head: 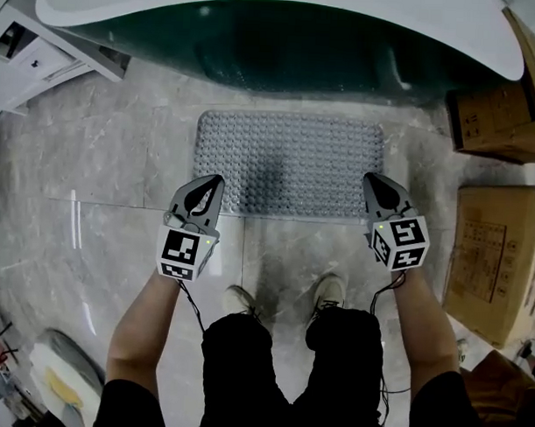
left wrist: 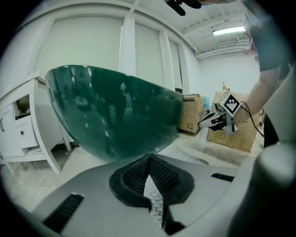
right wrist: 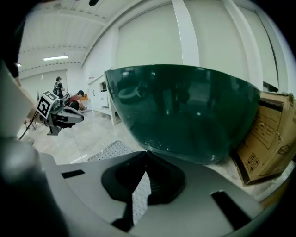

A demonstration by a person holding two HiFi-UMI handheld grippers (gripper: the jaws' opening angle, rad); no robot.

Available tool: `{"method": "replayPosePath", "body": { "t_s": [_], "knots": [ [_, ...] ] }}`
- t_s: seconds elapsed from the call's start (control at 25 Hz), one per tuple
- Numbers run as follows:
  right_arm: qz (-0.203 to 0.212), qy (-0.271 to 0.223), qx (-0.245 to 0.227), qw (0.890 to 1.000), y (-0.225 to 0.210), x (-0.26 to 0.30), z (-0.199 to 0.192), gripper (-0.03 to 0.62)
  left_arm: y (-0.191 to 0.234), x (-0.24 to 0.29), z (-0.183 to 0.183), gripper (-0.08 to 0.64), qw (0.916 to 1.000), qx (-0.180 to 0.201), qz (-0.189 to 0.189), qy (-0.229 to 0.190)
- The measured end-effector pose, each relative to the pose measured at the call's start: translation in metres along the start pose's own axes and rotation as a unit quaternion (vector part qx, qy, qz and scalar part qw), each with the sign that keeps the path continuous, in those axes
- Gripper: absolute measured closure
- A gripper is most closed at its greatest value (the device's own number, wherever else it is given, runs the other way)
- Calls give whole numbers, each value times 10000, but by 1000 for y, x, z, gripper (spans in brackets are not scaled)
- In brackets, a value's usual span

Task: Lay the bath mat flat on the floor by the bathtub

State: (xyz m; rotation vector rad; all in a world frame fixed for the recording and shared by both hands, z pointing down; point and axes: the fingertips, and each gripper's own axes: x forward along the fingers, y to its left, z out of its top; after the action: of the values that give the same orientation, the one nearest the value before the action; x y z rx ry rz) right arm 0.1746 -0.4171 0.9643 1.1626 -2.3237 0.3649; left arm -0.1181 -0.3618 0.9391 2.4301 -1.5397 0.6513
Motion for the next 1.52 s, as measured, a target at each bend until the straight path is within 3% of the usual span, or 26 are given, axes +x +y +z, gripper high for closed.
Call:
{"method": "replayPosePath", "body": {
  "t_s": [0.2,0.48,0.72,0.96,1.36,1.52],
  "knots": [
    [97,166,166,9997,22,-65,58,575,-12,-57,69,545,9995,-305,-72,47],
    [63,347,302,9989,40,-156,159,575,-25,-143,194,545,9967,-780,-227,94],
    [142,192,268,9994,69,-223,272,575,-22,-222,307,545,9933,-1123,-248,-115],
    [137,-294,33,9995,101,-280,385,575,-22,-284,405,545,9896,-1296,-416,-473],
    [-114,-1250,556,9905,126,-371,506,575,0,-365,504,545,9851,-1297,-268,-1100],
    [-211,-1480,745,9860,136,-406,528,575,-1,-396,526,545,9763,-1564,-444,-1427]
  ]
}}
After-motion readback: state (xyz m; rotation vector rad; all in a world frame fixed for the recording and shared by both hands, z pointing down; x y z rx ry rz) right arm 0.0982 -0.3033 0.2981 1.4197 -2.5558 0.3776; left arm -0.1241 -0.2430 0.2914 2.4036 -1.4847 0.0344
